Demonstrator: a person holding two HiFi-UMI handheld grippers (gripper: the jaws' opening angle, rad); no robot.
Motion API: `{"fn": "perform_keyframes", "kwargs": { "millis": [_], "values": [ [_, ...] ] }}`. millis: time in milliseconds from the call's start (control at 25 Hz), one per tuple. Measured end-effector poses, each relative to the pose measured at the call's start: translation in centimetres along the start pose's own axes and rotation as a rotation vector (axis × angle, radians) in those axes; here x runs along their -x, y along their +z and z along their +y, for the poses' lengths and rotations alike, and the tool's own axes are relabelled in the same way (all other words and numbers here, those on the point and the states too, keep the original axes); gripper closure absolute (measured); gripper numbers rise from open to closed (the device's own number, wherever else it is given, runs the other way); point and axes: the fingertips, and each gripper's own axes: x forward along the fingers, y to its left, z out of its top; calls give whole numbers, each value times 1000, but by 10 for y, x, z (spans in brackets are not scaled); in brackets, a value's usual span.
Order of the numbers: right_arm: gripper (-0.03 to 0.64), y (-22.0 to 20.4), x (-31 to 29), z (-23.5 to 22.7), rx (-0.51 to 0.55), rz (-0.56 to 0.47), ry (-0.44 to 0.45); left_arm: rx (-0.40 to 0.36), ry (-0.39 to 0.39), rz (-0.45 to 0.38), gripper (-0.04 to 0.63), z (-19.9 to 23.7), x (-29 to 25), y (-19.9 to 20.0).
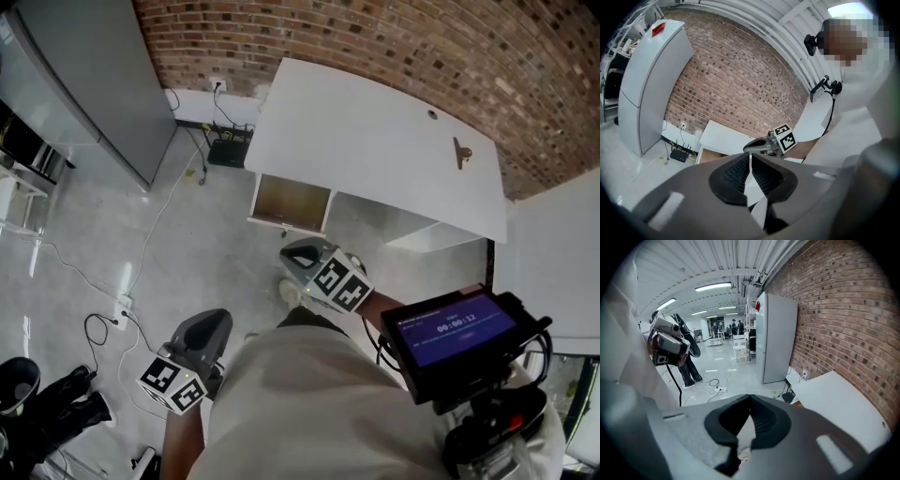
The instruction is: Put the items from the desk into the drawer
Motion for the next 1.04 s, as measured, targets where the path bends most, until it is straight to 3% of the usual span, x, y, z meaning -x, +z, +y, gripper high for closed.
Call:
{"fn": "perform_keyframes", "kwargs": {
  "millis": [480, 1040],
  "values": [
    [615, 19, 26, 41, 64, -53, 0, -16, -47, 21, 572, -18, 7, -19],
    [615, 14, 27, 48, 53, -62, -5, 0, -66, 19, 572, -16, 6, -34]
  ]
}}
